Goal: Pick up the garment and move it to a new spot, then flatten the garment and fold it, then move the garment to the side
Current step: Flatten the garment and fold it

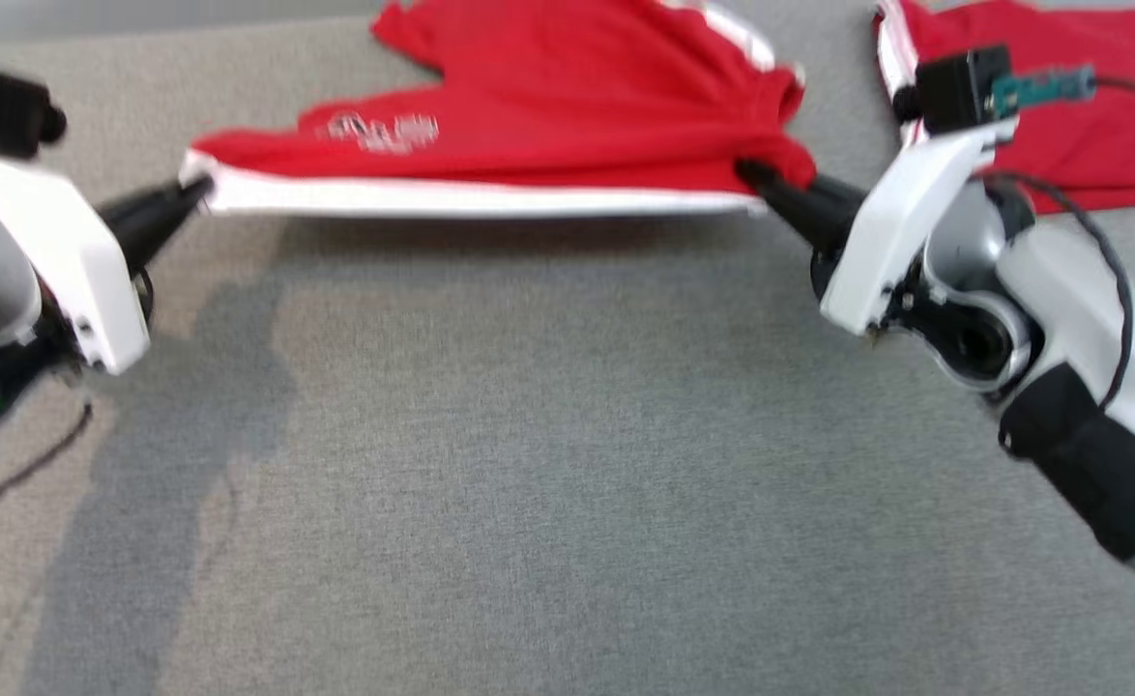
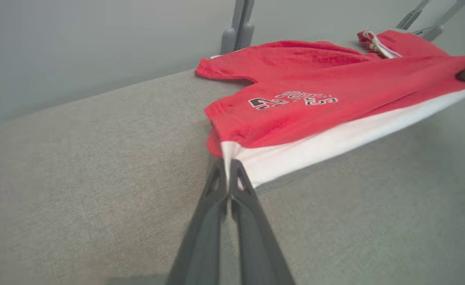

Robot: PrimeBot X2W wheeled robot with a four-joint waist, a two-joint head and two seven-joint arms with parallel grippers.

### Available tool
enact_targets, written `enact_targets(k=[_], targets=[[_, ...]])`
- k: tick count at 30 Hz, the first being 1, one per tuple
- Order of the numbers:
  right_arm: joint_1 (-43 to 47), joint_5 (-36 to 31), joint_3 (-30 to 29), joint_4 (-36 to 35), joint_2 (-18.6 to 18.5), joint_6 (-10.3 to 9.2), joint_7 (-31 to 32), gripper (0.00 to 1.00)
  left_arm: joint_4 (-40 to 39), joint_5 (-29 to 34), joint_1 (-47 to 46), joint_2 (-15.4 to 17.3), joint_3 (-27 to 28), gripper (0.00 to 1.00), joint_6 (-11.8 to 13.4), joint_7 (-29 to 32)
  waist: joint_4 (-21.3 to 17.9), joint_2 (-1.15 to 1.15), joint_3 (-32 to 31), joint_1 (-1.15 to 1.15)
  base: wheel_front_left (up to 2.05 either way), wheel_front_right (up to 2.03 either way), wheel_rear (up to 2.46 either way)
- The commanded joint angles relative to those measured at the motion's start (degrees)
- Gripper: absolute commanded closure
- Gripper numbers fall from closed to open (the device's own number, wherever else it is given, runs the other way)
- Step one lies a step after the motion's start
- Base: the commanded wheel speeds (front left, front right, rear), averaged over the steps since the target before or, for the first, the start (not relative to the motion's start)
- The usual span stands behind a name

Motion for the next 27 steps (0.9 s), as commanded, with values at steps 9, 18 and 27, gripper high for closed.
enact_targets(k=[9,18,27], targets=[[16.47,4.43,5.73,-7.69,-5.78,0.0,-2.84,1.0,-10.39,-3.32,18.31,4.65,-0.59,1.0,0.94,-4.87,-1.75,0.0,-11.43,0.0,0.0,0.0,0.0],[27.41,4.88,6.55,-14.88,-10.43,0.0,-5.86,1.0,-24.55,-4.89,28.02,10.55,-0.73,1.0,7.26,-8.82,-1.62,0.0,-15.18,0.0,0.0,0.0,0.0],[39.71,3.11,1.89,-23.12,-15.83,0.0,-9.03,1.0,-39.11,-5.58,36.81,16.84,-0.81,1.0,13.71,-10.34,-0.9,0.0,-17.1,0.0,0.0,0.0,0.0]])
